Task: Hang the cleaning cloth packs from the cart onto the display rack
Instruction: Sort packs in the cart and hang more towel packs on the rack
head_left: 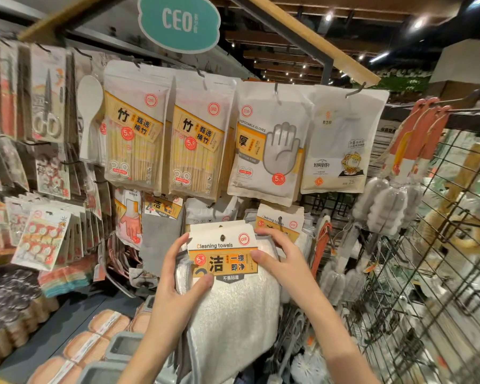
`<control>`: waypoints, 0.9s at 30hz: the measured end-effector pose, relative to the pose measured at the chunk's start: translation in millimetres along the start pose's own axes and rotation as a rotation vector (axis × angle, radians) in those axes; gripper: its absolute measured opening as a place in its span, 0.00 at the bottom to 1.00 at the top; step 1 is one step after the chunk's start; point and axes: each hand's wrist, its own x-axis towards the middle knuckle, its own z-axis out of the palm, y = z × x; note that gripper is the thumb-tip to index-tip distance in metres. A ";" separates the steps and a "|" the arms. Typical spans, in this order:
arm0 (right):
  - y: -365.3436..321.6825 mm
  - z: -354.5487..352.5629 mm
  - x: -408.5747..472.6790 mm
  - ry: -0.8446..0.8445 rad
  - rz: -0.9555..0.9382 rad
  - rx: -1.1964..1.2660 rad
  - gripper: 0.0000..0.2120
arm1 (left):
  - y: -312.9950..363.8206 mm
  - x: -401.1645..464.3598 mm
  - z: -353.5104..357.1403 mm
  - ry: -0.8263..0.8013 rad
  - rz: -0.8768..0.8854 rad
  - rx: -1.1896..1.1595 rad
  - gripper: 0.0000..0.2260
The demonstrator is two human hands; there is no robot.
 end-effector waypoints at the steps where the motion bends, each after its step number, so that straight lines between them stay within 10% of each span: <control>1: -1.3 -0.6 -0.5 0.000 0.003 -0.012 0.19 | -0.6 0.2 0.0 -0.012 -0.007 -0.007 0.34; 9: -0.4 2.3 -5.9 0.037 -0.006 0.067 0.26 | 1.8 -1.1 5.4 -0.013 -0.012 -0.057 0.32; 27: 4.1 1.4 -10.9 0.111 -0.038 0.176 0.10 | 1.7 0.9 -1.9 -0.032 -0.117 -0.044 0.15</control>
